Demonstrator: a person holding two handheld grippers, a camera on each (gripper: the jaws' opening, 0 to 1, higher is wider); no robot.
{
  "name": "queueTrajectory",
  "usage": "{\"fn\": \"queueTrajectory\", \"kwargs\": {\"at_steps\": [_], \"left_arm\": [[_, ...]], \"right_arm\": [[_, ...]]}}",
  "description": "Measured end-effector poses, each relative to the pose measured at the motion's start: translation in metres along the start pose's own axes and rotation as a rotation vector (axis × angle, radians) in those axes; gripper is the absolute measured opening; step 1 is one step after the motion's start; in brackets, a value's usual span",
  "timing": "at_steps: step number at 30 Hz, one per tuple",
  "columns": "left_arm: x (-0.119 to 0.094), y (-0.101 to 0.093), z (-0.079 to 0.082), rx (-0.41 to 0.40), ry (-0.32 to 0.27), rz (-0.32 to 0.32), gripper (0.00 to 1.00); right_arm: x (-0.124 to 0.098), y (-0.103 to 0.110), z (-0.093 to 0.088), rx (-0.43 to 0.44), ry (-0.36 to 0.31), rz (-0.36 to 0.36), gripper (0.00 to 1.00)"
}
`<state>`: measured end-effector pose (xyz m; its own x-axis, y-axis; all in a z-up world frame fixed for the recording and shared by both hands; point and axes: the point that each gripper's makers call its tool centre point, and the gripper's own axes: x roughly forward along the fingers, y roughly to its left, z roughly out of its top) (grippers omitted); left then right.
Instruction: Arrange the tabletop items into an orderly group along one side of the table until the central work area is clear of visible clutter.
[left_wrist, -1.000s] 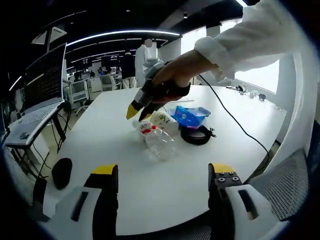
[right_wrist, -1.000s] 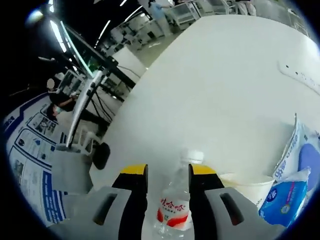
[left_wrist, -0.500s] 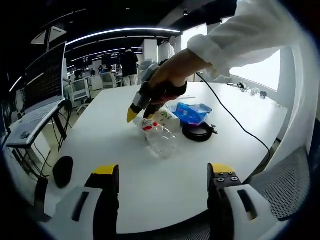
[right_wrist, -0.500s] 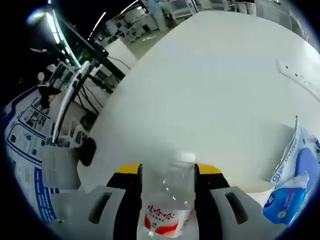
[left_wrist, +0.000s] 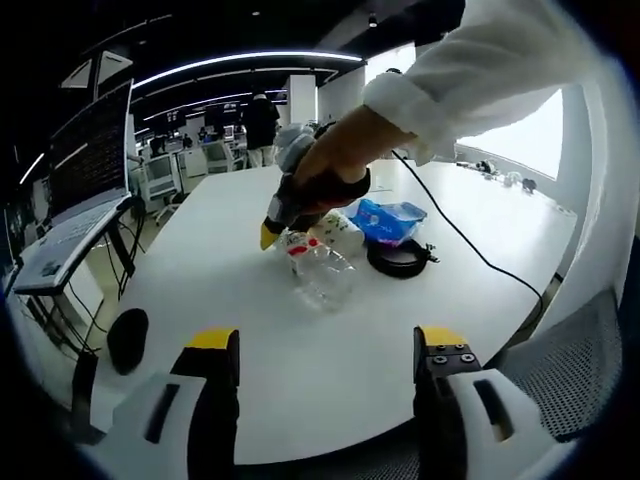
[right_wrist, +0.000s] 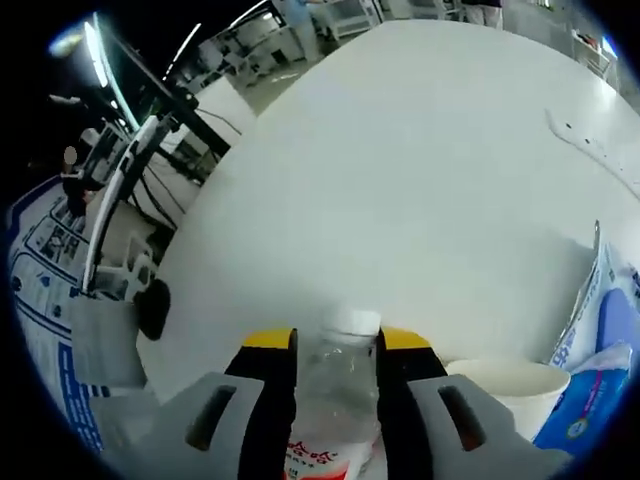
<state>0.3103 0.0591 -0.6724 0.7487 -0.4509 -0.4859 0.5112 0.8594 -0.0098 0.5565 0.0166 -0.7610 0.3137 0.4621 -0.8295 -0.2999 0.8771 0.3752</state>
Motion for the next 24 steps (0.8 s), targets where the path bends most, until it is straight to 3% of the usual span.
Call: {"fn": "queueTrajectory", "kwargs": {"at_steps": [10,15,24], "left_arm": [[0.000,0.000,-0.001,0.008,0.006,0.001,0.69],[0.001,0.000,-0.002,0.014,0.012,-0.004,0.69],[0.001,-0.001,-0.001,0.016,0.010,-0.010,0.69]], "right_arm": [[-0.003,-0.003,-0.001,0.095,-0.048,0.017,0.20],[-0.009,-0.001,0.000,0.096,-0.076,0.033,0.20],[-0.048,0.003,0.009,0.189,-0.234,0.121,0.19]]}}
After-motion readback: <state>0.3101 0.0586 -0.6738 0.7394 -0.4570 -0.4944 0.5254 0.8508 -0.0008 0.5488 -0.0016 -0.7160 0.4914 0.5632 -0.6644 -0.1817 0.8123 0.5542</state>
